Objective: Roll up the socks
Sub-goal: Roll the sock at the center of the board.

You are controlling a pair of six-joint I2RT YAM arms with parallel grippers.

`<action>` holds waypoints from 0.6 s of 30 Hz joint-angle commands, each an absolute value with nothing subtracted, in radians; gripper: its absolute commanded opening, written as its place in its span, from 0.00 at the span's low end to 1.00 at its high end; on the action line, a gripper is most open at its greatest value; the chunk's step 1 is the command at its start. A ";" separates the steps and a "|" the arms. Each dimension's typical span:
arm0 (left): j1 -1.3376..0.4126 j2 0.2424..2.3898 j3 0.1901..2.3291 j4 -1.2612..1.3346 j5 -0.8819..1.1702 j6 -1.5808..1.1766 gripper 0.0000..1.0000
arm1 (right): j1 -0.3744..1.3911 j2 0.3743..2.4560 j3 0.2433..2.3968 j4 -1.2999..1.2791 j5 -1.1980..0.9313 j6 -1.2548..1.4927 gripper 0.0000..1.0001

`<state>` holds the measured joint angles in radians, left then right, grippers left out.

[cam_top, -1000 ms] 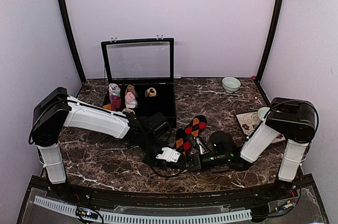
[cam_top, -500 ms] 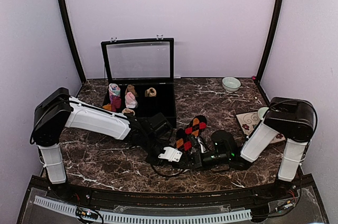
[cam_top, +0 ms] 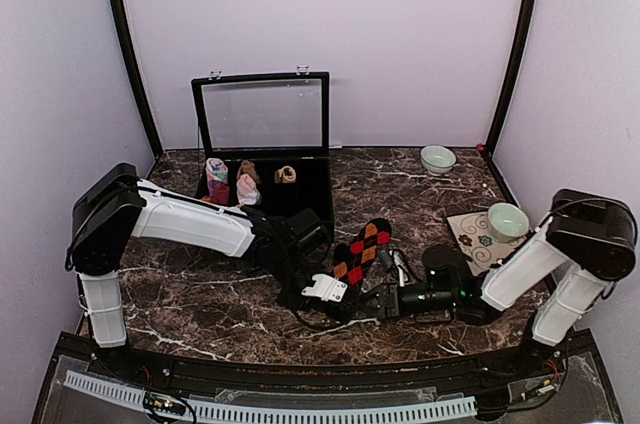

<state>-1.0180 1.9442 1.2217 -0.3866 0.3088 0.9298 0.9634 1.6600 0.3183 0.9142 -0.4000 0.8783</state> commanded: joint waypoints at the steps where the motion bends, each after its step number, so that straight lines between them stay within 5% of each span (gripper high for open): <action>1: -0.987 2.000 1.272 -0.623 0.426 0.906 0.00 | 1.005 1.434 0.293 0.782 -0.183 0.652 0.40; 5: -0.954 2.042 1.343 -0.713 0.510 0.893 0.00 | 1.105 1.292 0.393 0.405 0.062 0.429 0.41; 10: -0.930 2.091 1.385 -0.778 0.558 0.888 0.00 | 1.139 1.024 0.386 0.261 0.299 0.351 0.42; 11: -0.930 2.105 1.395 -0.791 0.557 0.887 0.00 | 1.140 0.969 0.355 0.284 0.316 0.359 0.55; 12: -0.928 2.112 1.403 -0.799 0.556 0.887 0.00 | 1.137 0.920 0.314 0.333 0.328 0.374 0.90; 13: -0.928 2.119 1.410 -0.802 0.554 0.886 0.00 | 1.134 0.877 0.273 0.375 0.332 0.405 0.99; 18: -0.927 2.144 1.444 -0.818 0.549 0.883 0.00 | 1.082 0.745 0.144 0.441 0.367 0.558 0.99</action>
